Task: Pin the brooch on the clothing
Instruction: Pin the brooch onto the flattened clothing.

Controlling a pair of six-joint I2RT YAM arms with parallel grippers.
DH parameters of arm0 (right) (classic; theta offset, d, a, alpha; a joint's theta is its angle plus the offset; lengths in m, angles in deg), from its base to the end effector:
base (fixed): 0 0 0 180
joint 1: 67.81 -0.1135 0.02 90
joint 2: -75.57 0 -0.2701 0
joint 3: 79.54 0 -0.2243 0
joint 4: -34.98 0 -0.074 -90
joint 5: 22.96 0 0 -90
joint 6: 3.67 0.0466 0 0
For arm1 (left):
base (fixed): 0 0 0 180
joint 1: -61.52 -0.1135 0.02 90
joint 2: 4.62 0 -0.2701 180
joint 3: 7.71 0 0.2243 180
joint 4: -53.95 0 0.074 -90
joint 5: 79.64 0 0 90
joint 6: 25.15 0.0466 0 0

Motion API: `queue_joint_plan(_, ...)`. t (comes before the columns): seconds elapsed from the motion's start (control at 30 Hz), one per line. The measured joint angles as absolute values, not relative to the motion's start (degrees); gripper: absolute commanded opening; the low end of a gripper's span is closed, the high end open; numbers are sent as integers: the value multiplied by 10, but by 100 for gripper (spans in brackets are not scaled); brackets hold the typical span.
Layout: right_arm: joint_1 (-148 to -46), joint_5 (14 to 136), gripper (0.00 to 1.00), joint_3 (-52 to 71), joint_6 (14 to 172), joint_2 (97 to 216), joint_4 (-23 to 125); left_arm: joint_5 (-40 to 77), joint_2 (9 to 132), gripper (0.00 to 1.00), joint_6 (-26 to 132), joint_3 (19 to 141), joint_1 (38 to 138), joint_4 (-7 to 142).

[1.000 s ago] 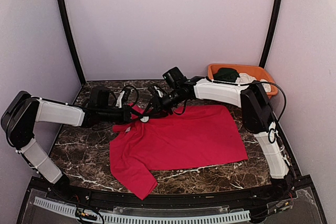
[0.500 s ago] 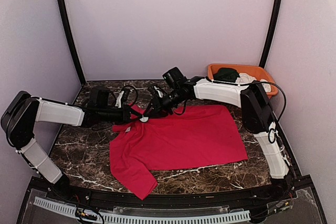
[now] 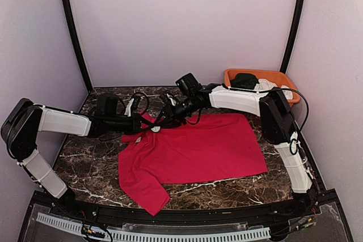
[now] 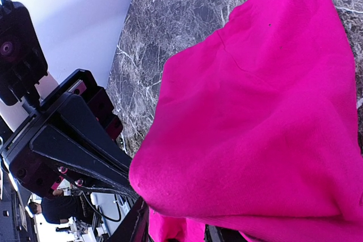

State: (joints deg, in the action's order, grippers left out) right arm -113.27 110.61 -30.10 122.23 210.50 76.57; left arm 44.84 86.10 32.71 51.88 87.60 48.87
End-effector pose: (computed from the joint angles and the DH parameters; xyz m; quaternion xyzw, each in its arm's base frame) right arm 0.3343 0.3855 0.2102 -0.2104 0.8463 0.4879 0.0398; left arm 0.2726 -0.1628 0.2183 0.1139 0.8173 -0.4657 0.3196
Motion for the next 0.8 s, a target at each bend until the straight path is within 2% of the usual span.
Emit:
queue_joint_plan(0.47,-1133,1108,28,-296,1221,2106,761,448,861,1,327,517,876,490)
queue_joint_plan(0.8,-1139,1108,36,-281,1224,2106,739,455,861,1,305,505,873,481)
